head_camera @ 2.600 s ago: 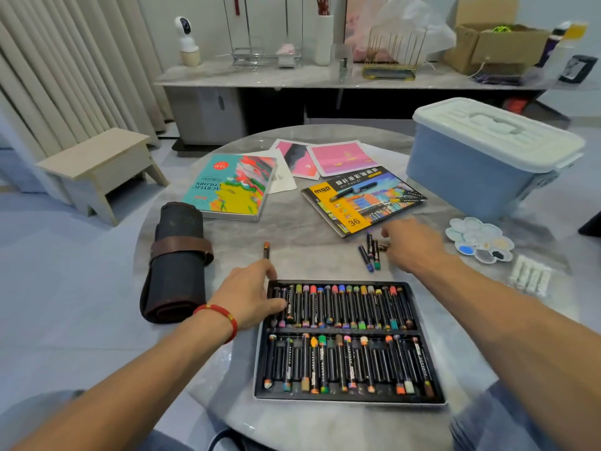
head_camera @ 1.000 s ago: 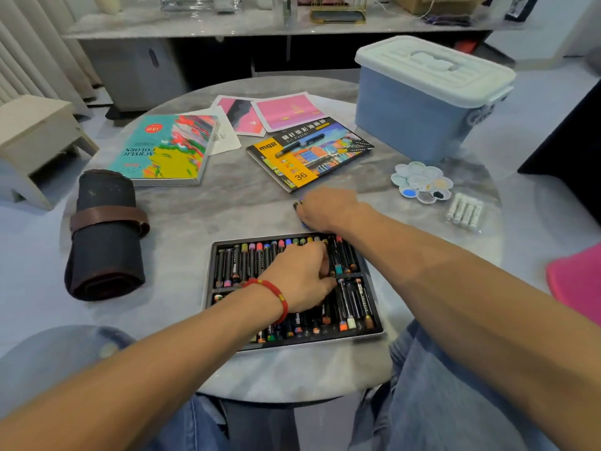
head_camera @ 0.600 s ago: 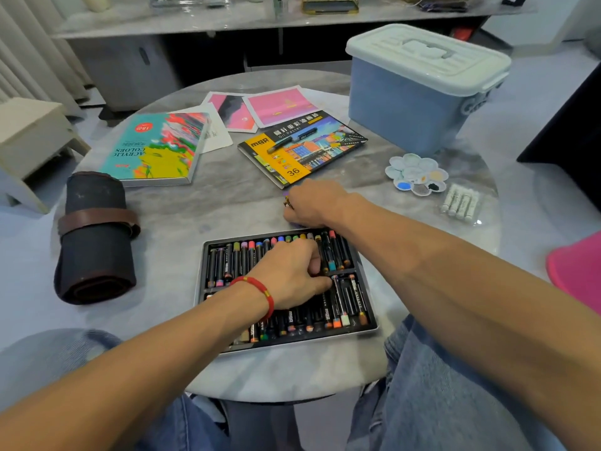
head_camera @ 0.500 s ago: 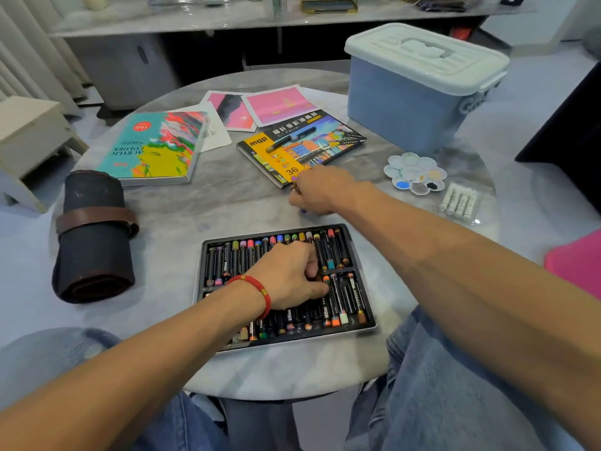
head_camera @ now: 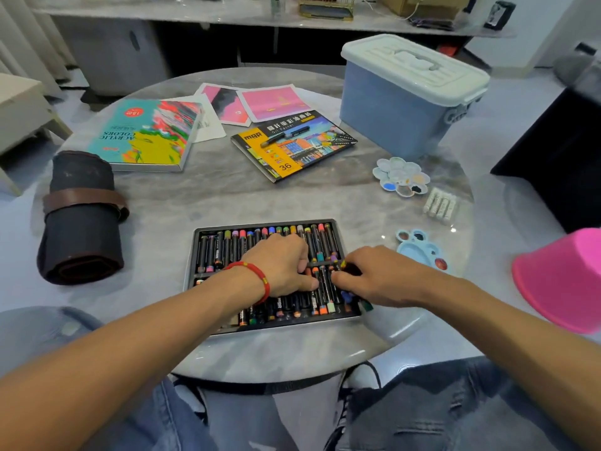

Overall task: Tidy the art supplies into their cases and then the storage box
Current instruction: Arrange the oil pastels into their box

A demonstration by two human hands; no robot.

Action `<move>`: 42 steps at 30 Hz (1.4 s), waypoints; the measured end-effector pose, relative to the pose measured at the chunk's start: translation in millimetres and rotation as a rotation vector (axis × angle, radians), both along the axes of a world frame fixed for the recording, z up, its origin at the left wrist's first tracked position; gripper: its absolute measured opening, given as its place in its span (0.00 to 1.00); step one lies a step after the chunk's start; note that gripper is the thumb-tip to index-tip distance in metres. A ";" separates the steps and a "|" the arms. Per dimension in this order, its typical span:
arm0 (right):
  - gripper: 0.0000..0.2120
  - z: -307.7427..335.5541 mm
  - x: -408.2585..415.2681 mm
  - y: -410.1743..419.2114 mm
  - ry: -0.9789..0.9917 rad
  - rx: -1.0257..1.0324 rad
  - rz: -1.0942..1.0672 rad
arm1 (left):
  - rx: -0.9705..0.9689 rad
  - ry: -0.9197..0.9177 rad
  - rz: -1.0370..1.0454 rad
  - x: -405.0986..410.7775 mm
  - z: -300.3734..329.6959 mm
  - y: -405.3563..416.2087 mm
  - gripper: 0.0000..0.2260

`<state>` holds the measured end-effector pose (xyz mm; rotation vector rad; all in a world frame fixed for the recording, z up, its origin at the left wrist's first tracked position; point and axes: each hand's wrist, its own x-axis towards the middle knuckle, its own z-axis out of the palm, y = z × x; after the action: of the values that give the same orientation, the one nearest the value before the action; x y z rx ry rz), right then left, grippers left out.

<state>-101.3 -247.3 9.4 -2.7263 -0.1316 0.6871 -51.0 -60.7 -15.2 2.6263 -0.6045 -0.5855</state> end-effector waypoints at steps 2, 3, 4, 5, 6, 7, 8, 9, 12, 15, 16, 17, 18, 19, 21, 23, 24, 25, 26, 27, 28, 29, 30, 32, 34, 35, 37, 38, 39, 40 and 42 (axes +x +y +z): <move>0.20 -6.3 -5.3 1.3 -0.006 -0.002 0.009 | 0.006 0.002 -0.014 -0.7 1.5 -0.7 0.17; 0.20 -6.9 -6.5 2.1 -0.009 -0.012 0.016 | 0.006 0.003 -0.017 -0.4 2.6 -0.7 0.17; 0.19 -6.7 -7.3 2.6 -0.013 -0.029 0.025 | 0.003 0.009 -0.020 -0.2 3.5 -0.6 0.16; 0.19 -6.4 -7.6 2.5 -0.021 -0.050 0.036 | 0.000 0.014 -0.021 -0.3 3.9 -0.5 0.16; 0.20 -6.5 -6.9 2.2 -0.031 -0.074 0.048 | -0.002 0.014 -0.024 0.1 4.3 -0.2 0.16; 0.20 -6.8 -6.4 1.4 -0.034 -0.101 0.053 | -0.003 0.014 -0.026 0.2 4.3 0.0 0.16; 0.20 -7.7 -5.7 1.0 -0.037 -0.122 0.052 | -0.004 0.012 -0.028 0.0 4.2 0.6 0.16; 0.20 -8.4 -5.5 0.8 -0.039 -0.136 0.045 | -0.007 0.008 -0.030 -0.2 4.1 0.7 0.16; 0.20 -9.8 -5.9 2.6 -0.067 -0.187 0.043 | -0.009 0.004 -0.034 -0.2 4.6 0.4 0.16; 0.20 -8.4 -8.8 6.4 -0.100 -0.248 0.046 | -0.008 0.016 -0.035 -0.1 5.1 0.2 0.16; 0.20 -7.9 -10.3 7.9 -0.118 -0.268 0.042 | -0.007 0.019 -0.034 -0.2 5.8 -0.1 0.15; 0.21 -7.7 -11.7 9.8 -0.137 -0.291 0.037 | -0.003 0.026 -0.034 -0.1 6.5 -0.3 0.15; 0.21 -7.5 -12.7 11.7 -0.158 -0.311 0.034 | 0.002 0.039 -0.036 -0.3 7.5 -0.2 0.15; 0.21 -6.5 -13.5 13.3 -0.169 -0.321 0.027 | 0.002 0.063 -0.039 -0.2 8.7 0.1 0.14; 0.22 -4.6 -13.2 14.8 -0.154 -0.265 -0.006 | -0.026 0.131 -0.025 1.4 11.7 1.5 0.13; 0.23 -3.2 -10.8 18.3 -0.116 -0.108 -0.029 | -0.059 0.139 0.025 5.6 15.5 5.5 0.12; 0.22 -2.8 -9.5 21.9 -0.107 -0.044 -0.020 | -0.059 0.116 0.048 7.7 17.8 8.2 0.12; 0.22 -2.7 -8.8 27.0 -0.108 -0.004 -0.001 | -0.050 0.089 0.061 9.6 19.8 10.8 0.12; 0.22 -3.3 -8.3 32.8 -0.116 0.014 0.019 | -0.038 0.074 0.068 11.1 21.0 12.8 0.12; 0.23 -4.3 -7.5 38.8 -0.123 0.013 0.036 | -0.028 0.080 0.072 11.9 21.1 14.3 0.11; 0.23 -5.4 -6.7 43.6 -0.124 -0.001 0.044 | -0.020 0.104 0.072 11.6 20.7 14.9 0.11; 0.24 -6.3 -5.8 47.7 -0.118 -0.019 0.044 | -0.010 0.128 0.070 10.8 19.5 15.3 0.11; 0.25 -8.5 -4.3 49.9 -0.108 -0.039 0.040 | 0.004 0.140 0.066 10.1 18.4 15.4 0.11; 0.27 -9.2 -2.8 50.9 -0.083 -0.071 0.032 | 0.035 0.147 0.058 8.1 16.0 14.5 0.12; 0.28 -4.3 -0.9 46.9 -0.066 -0.059 0.011 | 0.058 0.135 0.050 8.3 15.4 13.6 0.13; 0.27 1.0 1.0 43.5 -0.052 -0.045 -0.010 | 0.065 0.135 0.045 9.4 16.0 13.5 0.14; 0.23 13.2 7.3 34.4 -0.007 -0.020 -0.080 | 0.082 0.157 0.020 11.0 17.8 13.9 0.16; 0.20 17.6 10.3 29.0 0.029 0.007 -0.121 | 0.089 0.168 0.004 11.1 18.5 14.1 0.17; 0.18 19.5 12.6 23.9 0.077 0.062 -0.167 | 0.095 0.172 -0.016 11.3 18.5 13.9 0.18; 0.15 18.3 14.0 19.8 0.133 0.137 -0.214 | 0.106 0.164 -0.039 11.2 17.3 13.6 0.19; 0.11 13.3 15.8 16.0 0.205 0.262 -0.279 | 0.144 0.091 -0.080 10.9 13.0 12.2 0.21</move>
<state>-85.5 -231.3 22.7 -2.3487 0.1900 0.7986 -40.1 -48.5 -2.2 2.7007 -0.6646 -0.7961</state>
